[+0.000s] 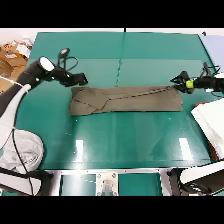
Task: Fold the shirts.
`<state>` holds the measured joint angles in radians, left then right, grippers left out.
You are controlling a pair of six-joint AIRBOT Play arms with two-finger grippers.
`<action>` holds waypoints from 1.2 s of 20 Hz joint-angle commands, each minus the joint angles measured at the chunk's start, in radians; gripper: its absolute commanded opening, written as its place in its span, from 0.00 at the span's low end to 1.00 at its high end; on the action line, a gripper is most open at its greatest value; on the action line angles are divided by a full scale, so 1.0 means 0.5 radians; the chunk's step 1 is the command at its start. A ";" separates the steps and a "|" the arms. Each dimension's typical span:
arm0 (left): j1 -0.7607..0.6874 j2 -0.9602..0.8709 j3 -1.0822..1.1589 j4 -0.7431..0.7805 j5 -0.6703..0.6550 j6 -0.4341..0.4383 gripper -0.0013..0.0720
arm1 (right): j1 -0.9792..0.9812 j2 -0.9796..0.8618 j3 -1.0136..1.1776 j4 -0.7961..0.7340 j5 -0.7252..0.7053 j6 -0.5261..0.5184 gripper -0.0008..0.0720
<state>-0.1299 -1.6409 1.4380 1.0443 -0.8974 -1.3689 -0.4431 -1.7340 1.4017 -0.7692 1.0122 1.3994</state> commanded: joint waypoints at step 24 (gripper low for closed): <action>-0.571 -0.334 0.327 -0.204 -0.080 -0.116 0.06 | -0.057 0.008 0.600 0.085 1.352 -0.440 0.03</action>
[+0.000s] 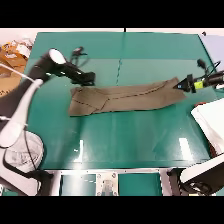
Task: Fold the shirts.
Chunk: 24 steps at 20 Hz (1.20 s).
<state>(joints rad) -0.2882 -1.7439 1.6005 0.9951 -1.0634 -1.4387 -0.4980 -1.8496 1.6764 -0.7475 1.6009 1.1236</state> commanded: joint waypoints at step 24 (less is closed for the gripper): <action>0.110 -0.326 0.951 0.404 -1.073 -0.002 0.06 | 0.975 0.836 0.047 0.365 -0.133 0.366 0.03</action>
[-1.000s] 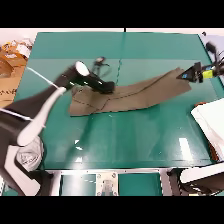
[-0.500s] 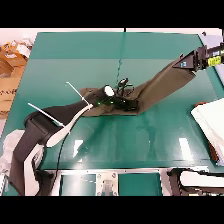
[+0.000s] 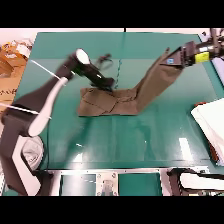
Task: Fold the shirts.
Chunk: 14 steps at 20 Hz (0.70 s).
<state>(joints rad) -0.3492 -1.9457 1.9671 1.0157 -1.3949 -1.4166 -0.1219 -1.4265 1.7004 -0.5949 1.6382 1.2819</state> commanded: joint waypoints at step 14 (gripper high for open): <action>0.871 0.231 0.213 0.360 -0.497 0.003 0.06 | 1.541 -1.196 0.001 0.450 -2.271 0.196 0.66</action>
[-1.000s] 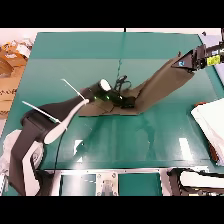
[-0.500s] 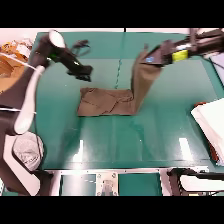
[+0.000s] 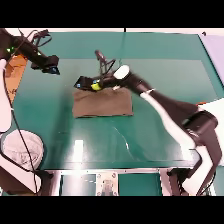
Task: Fold the shirts.
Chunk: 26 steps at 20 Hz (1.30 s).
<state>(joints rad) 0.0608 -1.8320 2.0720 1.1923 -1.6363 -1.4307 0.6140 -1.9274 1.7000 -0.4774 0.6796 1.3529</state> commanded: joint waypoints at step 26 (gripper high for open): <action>0.050 0.003 -0.056 0.011 0.002 0.037 0.06 | -0.771 0.257 -0.975 -0.017 0.535 -0.063 0.36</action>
<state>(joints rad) 0.0849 -1.8309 2.0441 1.1973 -1.6238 -1.4128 0.1974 -1.7660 1.2018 -0.6186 0.9569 1.4025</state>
